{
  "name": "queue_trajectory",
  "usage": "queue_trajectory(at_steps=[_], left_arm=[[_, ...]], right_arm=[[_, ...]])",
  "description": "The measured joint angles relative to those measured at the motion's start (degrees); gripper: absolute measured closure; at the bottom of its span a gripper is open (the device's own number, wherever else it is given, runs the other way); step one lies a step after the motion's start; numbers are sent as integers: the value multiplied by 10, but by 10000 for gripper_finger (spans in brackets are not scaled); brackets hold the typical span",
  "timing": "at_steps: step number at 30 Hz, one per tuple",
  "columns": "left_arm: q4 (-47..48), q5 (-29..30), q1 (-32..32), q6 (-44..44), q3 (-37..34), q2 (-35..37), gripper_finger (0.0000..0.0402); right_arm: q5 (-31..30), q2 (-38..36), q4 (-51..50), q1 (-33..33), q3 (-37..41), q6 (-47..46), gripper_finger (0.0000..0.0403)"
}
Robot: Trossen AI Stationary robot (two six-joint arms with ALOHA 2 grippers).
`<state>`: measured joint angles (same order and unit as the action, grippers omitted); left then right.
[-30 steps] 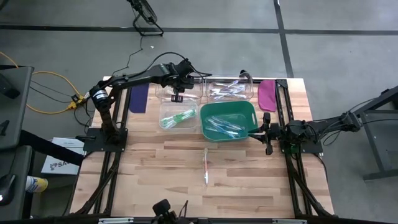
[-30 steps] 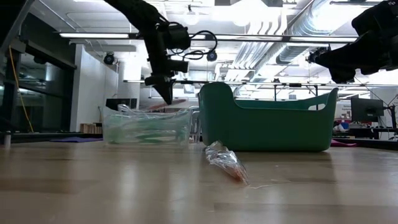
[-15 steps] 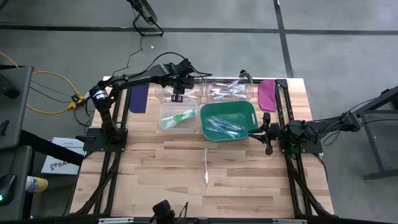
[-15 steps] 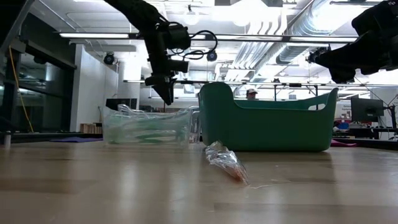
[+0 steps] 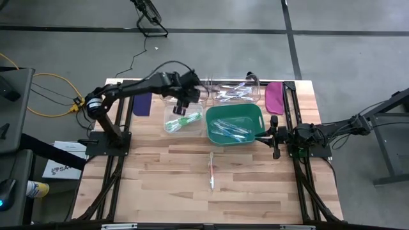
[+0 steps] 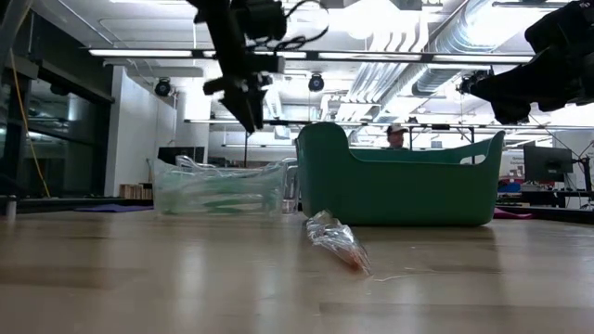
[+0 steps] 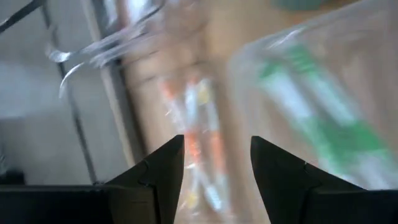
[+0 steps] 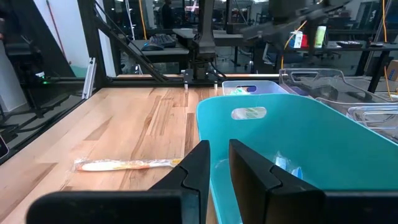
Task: Pick & Place Toothbrushes
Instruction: Put the orange toothbrush into the left transparent bin
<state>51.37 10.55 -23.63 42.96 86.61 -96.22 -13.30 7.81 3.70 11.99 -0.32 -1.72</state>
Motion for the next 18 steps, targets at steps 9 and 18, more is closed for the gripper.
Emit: queue_trajectory(at_steps=[9,18], left_arm=[[29,-91,122,51,0,2,224],[-25,-170,237,179,0,-4,224]], right_arm=[[0,0,0,0,0,0,350],[0,0,0,0,0,0,350]])
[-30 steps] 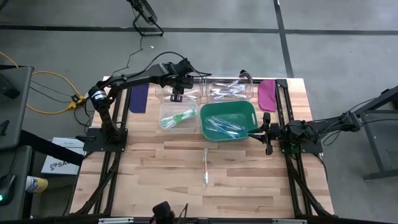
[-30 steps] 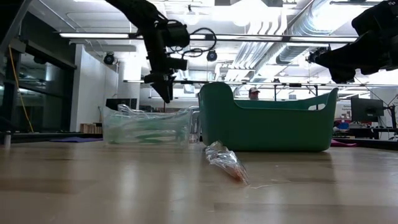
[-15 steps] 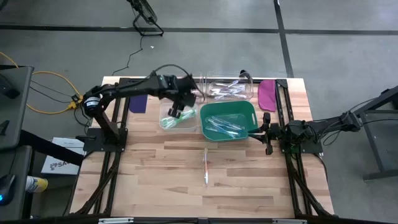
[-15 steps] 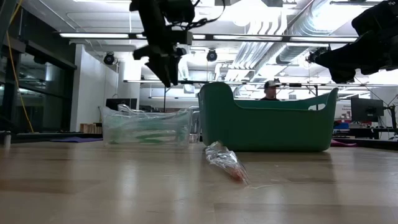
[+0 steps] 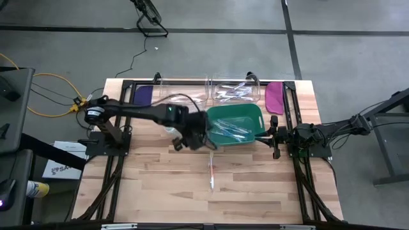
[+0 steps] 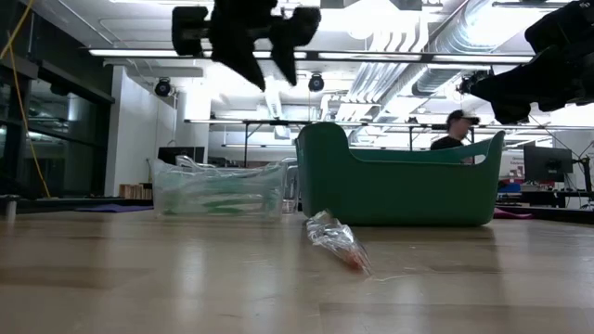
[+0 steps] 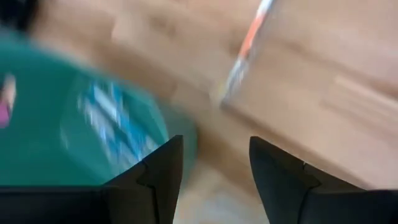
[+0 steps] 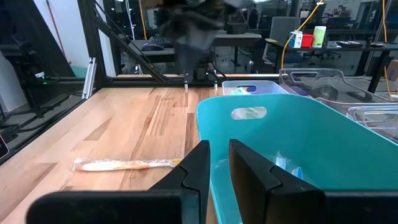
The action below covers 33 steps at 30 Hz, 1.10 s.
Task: Pick & Place Toothbrushes
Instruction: Put the orange toothbrush into the left transparent bin
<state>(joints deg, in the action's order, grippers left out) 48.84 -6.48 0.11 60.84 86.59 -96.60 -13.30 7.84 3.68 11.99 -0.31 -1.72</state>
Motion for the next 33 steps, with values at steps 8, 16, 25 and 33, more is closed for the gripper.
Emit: queue_trajectory(at_steps=[8,16,25,33], left_arm=[[-108,-33,66,11,0,-58,224],[-129,-33,103,108,-1,-134,224],[-195,-20,132,150,0,-202,224],[-217,-15,134,150,0,-215,224]], right_arm=[[0,0,0,0,0,0,350],[0,0,0,0,0,0,350],[0,0,0,0,0,0,350],[0,0,0,0,0,0,350]])
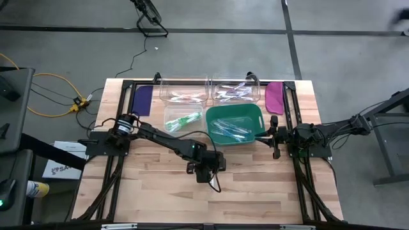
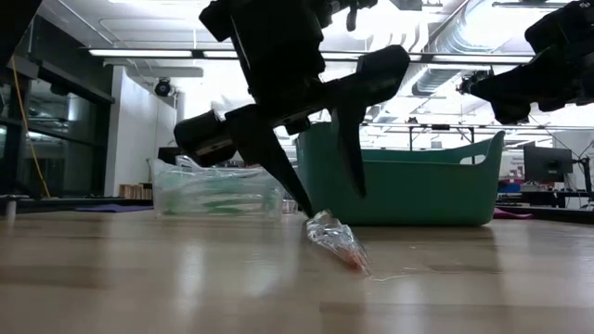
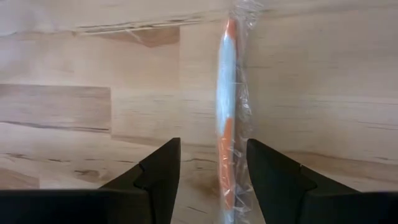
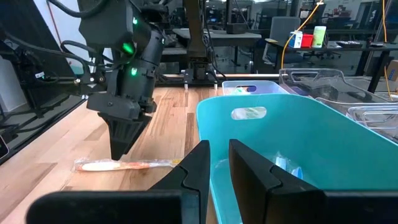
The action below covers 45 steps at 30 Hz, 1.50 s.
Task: Pick & Place Toothbrushes
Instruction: Put the orange toothbrush into the left transparent bin
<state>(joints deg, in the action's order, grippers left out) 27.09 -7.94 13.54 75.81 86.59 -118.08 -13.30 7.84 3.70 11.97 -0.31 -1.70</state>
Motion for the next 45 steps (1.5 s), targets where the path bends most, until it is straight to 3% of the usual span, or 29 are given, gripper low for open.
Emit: queue_trajectory(at_steps=[18,25,33,40,45], left_arm=[[4,0,0,-15,6,-28,226],[42,-1,0,-30,8,-29,293],[61,-5,0,-139,8,-29,389],[101,-82,0,-309,7,-29,381],[143,-89,0,-448,5,-6,395]], right_arm=[[0,0,0,0,0,0,350],[0,0,0,0,0,0,350],[0,0,0,0,0,0,350],[0,0,0,0,0,0,350],[0,0,0,0,0,0,350]])
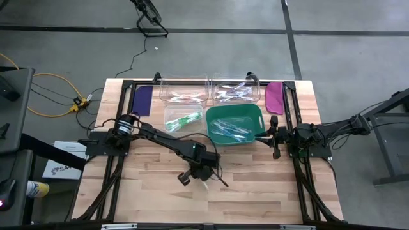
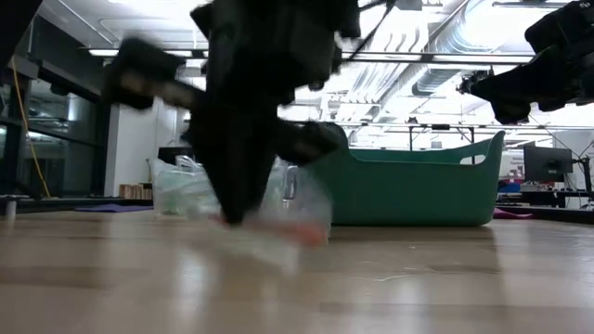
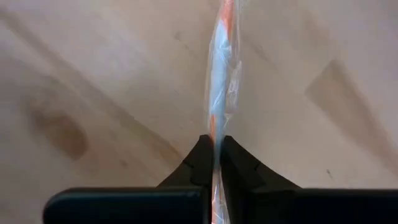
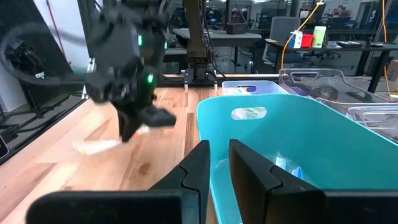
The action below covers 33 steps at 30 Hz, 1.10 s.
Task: Pick & Place Toothbrushes
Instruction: Put the orange toothbrush into the left transparent bin
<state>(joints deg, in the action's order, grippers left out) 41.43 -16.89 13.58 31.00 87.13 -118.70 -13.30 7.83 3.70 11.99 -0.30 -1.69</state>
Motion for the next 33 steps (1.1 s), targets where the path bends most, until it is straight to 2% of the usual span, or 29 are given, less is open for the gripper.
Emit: queue_trajectory(at_steps=[4,6,11,15,17,21,33], left_arm=[[19,1,0,-69,1,44,393],[28,23,0,-94,1,66,393],[76,121,-11,-131,2,136,394],[133,205,-48,-160,2,183,394],[154,229,-73,-162,2,204,394],[170,251,-133,-118,2,229,395],[124,249,-338,102,2,236,383]], right_arm=[[0,0,0,0,0,0,350],[0,0,0,0,0,0,350],[0,0,0,0,0,0,350],[0,0,0,0,0,0,350],[0,2,0,0,0,0,350],[0,4,1,0,0,0,350],[0,4,1,0,0,0,350]])
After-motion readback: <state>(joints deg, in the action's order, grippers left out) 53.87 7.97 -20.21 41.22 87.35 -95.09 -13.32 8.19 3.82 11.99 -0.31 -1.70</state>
